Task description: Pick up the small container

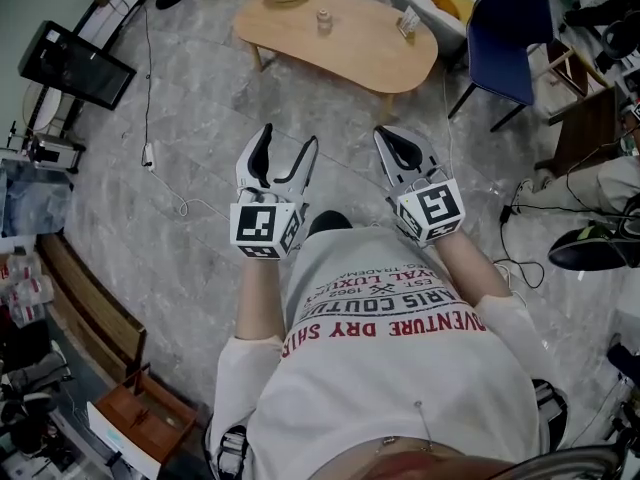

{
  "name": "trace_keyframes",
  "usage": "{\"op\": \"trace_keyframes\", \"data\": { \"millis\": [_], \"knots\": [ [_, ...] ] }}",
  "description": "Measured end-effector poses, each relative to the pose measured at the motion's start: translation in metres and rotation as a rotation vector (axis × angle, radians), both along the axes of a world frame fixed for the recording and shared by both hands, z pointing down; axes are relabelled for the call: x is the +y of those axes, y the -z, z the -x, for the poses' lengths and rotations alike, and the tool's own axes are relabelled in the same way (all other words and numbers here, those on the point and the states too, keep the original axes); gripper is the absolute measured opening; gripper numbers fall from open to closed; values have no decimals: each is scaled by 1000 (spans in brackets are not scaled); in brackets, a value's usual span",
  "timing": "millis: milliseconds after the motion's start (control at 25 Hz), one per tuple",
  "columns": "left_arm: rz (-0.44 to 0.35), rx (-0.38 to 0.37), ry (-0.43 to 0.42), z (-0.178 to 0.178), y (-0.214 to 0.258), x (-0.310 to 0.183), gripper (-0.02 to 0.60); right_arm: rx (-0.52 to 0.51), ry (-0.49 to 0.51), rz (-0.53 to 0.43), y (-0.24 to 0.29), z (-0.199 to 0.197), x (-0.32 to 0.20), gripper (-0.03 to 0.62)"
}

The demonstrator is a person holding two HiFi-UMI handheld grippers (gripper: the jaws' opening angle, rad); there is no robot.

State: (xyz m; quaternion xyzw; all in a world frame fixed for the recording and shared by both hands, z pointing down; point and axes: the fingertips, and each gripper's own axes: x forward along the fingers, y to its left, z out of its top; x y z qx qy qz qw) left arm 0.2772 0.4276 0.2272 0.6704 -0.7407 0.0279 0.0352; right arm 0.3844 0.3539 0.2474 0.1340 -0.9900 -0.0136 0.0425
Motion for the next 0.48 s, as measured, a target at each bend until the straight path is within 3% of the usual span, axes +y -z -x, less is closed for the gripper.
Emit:
{"op": "trace_keyframes", "data": {
  "millis": [200,480],
  "knots": [
    [28,-15,3,9,-8,-5,298,4,8,36,-10,14,-10,8],
    [28,30,38,60,-23,-21,296,49,15,55,-28,57,-32,8]
  ]
}}
